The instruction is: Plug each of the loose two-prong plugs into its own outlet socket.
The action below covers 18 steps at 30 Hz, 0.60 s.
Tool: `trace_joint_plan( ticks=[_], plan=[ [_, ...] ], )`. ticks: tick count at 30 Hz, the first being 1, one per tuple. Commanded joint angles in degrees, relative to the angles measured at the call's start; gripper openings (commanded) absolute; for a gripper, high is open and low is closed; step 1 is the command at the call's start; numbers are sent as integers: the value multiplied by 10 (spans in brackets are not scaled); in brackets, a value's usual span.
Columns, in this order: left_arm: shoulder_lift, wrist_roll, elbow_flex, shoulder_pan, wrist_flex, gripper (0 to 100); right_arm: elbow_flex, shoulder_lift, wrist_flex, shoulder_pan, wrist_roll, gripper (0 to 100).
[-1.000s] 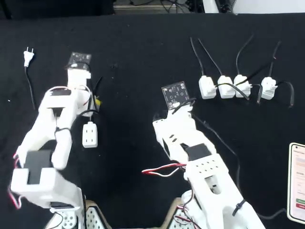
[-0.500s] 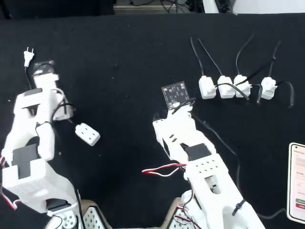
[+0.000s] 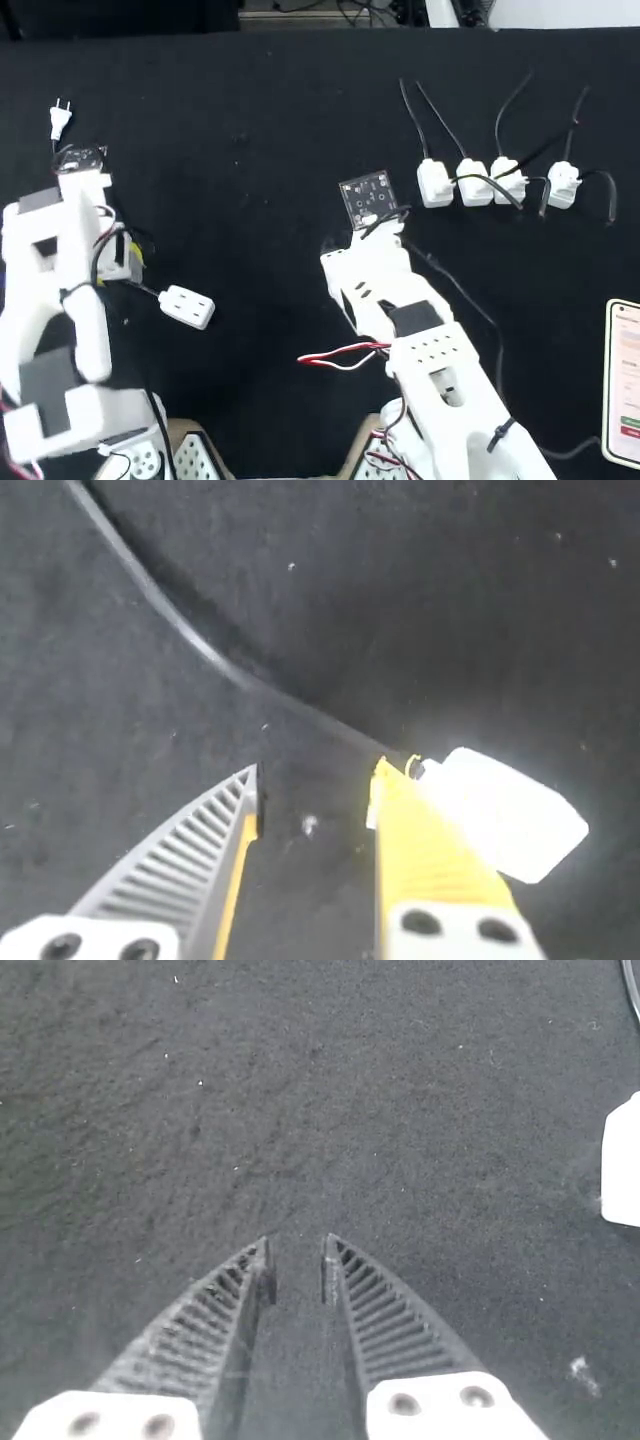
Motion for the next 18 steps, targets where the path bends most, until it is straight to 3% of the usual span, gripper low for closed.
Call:
trace_joint_plan(
  ticks=[1, 6, 11, 18],
  plan=[
    [-83, -35, 14, -12, 2, 183, -8, -13, -16, -6, 0, 78],
    [-99, -44, -42, -50, -20, 280, -8, -13, -15, -6, 0, 78],
    [-33, -12, -137, -85, -75, 237, -8, -13, -15, -7, 0, 78],
    [151, 6, -313, -89, -82, 235, -7, -13, -14, -7, 0, 78]
  ],
)
